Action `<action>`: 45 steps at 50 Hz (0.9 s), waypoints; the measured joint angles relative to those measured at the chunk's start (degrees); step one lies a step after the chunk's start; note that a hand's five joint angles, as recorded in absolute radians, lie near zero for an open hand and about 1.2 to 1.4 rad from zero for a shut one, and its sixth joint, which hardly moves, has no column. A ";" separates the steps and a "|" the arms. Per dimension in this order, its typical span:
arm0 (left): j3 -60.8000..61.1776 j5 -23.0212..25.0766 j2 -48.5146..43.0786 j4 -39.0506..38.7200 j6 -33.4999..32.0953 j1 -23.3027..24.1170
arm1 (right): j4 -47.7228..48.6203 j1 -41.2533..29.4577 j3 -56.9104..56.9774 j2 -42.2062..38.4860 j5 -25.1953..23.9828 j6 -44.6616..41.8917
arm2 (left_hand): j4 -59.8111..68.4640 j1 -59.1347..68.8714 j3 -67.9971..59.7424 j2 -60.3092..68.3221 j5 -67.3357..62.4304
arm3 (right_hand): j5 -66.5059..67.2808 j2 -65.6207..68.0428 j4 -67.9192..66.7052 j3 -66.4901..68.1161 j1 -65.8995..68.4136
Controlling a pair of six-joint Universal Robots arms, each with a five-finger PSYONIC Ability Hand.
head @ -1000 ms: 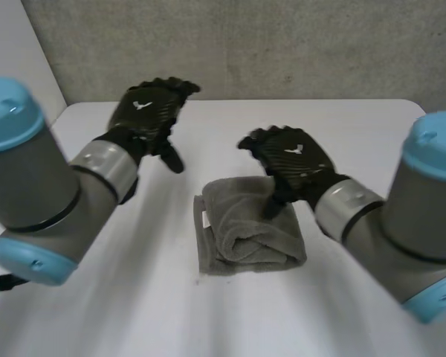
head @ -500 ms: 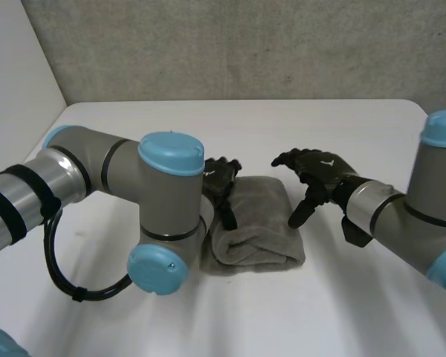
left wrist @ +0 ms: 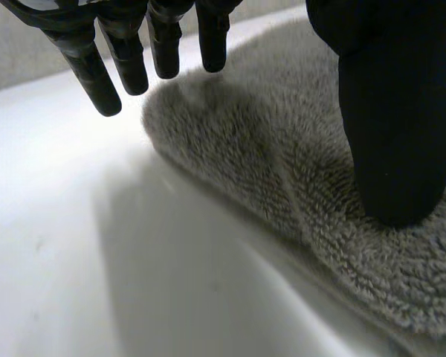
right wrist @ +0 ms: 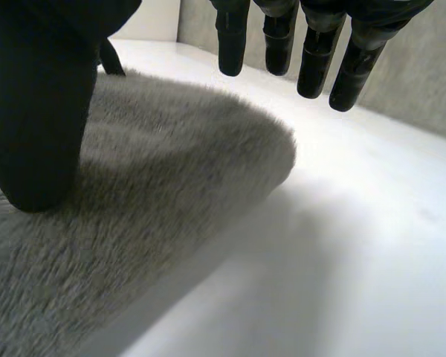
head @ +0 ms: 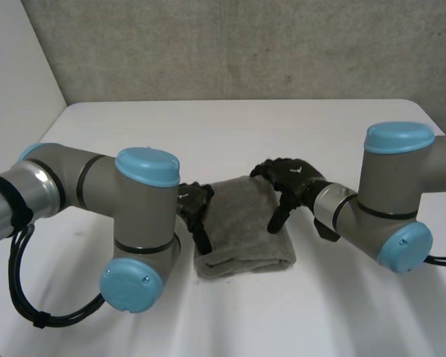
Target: Fold the towel.
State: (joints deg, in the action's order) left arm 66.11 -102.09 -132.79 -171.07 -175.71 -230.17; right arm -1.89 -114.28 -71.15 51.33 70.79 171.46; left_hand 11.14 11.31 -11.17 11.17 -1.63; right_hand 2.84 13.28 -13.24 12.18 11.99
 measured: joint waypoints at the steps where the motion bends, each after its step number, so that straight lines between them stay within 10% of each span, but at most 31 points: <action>1: -0.18 0.01 0.30 0.00 0.00 0.02 | -0.02 0.09 0.01 0.82 0.13 -0.30 | 0.00 0.00 0.00 0.00 0.00 | 0.00 0.00 0.00 0.00 0.00; 20: -3.12 4.91 30.58 1.97 -1.86 -12.59 | -2.19 9.48 3.48 30.52 12.78 -0.07 | -0.39 -0.33 0.34 -0.36 0.00 | 0.00 0.00 0.00 0.00 0.00; 30: 1.23 13.73 38.02 6.96 -2.32 -20.37 | -12.12 10.66 5.63 31.09 11.55 -0.70 | -0.89 -0.75 0.92 -0.92 0.05 | 0.00 0.00 0.00 0.00 0.00; 45: 3.71 14.67 37.99 6.73 -2.17 -20.60 | -12.51 10.14 3.58 31.23 5.20 -1.34 | -1.23 -1.06 1.41 -1.38 0.07 | 0.00 0.00 0.00 0.00 0.00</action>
State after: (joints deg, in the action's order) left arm 69.82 -87.42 -94.80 -164.34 -177.88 -250.76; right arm -14.40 -104.13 -67.57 82.55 75.99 170.13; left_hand 9.91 10.25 -9.77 9.78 -1.56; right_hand 2.84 13.28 -13.24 12.18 11.99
